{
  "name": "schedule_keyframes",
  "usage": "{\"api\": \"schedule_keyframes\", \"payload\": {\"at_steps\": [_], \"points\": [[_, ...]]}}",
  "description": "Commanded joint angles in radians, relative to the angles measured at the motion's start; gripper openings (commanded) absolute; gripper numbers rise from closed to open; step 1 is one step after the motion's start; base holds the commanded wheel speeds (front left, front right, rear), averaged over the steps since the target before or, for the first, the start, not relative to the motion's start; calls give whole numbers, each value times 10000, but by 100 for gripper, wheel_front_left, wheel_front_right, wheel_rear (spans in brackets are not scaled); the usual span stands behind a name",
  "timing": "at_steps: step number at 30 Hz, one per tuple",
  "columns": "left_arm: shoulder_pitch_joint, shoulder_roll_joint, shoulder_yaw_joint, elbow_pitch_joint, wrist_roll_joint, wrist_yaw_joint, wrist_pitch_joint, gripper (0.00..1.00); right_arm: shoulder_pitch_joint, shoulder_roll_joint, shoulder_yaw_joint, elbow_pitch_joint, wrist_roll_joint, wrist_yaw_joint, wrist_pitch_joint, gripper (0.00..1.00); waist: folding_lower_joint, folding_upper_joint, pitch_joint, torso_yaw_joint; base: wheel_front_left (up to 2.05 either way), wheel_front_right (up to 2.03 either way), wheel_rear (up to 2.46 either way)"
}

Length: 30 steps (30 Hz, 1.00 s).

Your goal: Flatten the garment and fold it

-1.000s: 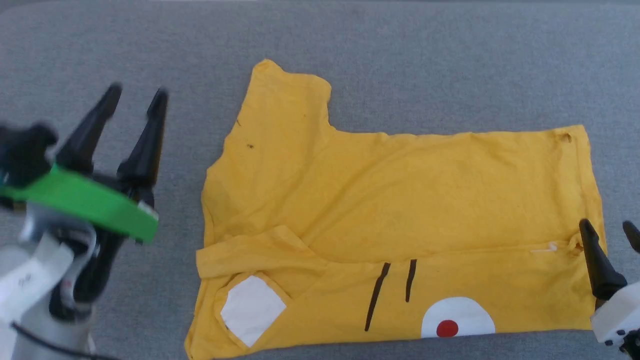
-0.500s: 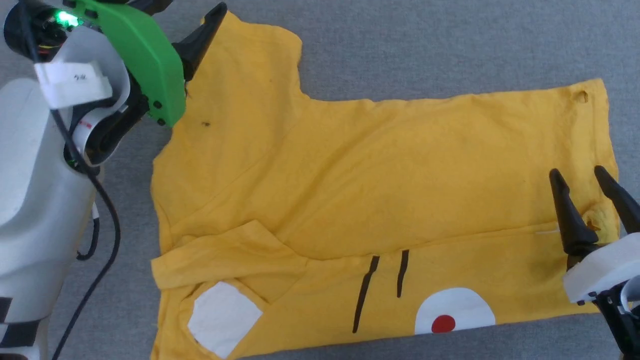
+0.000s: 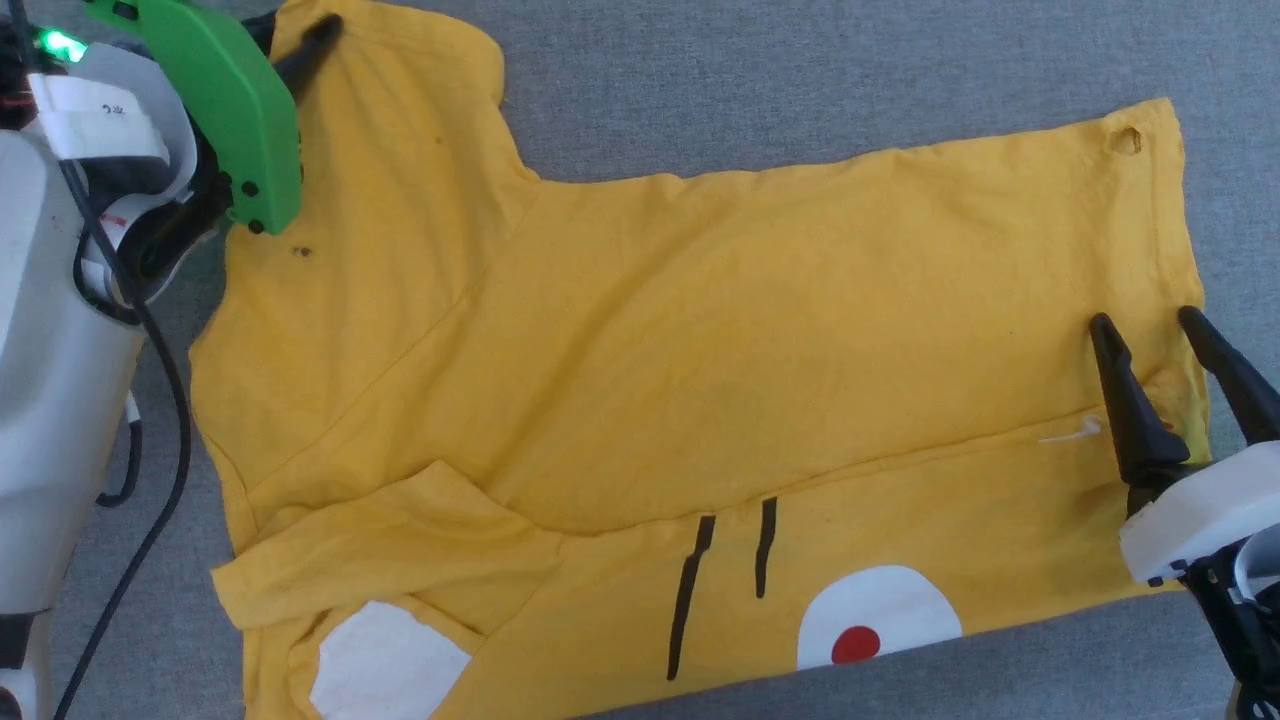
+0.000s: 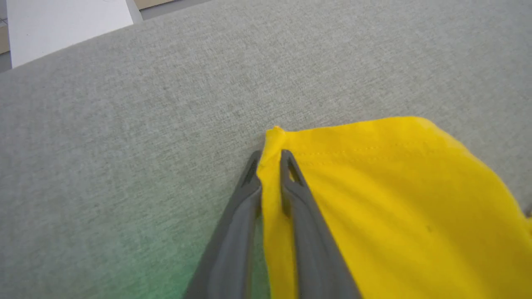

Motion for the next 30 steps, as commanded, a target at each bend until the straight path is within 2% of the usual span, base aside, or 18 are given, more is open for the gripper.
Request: {"api": "schedule_keyframes", "payload": {"at_steps": [1, 6, 7, 14, 22, 30], "points": [[58, 33, -70, 157, -99, -36, -76, 0, -198, -60, -40, -100, 12, -15, -94, 100, -1, -1, -22, 15, 0, 0, 0], [189, -41, -110, 285, -145, -46, -526, 0, -583, -380, -122, -418, 127, -15, 1, 100, -1, -1, -347, 241, 0, 0, 0], [236, -106, -175, 326, -180, -51, -683, 0, -1156, -845, -123, -583, 228, -15, 318, 100, -1, -1, -548, 405, 0, 0, 0], [175, -139, -360, 167, -248, -60, -739, 0, -3046, -1736, -362, -181, 898, -15, 1977, 100, -1, -1, -520, 693, 0, 0, 0], [-48, -309, -504, 26, -243, -60, -741, 0, -3983, -1948, -802, 1188, 841, -15, 3831, 100, -1, -1, -13, 976, 0, 0, 0], [-198, -357, -584, 75, -278, -62, -760, 0, -4109, -1666, -920, 1872, 764, -15, 4069, 100, -1, -1, 213, 1122, 0, 0, 0]]}}
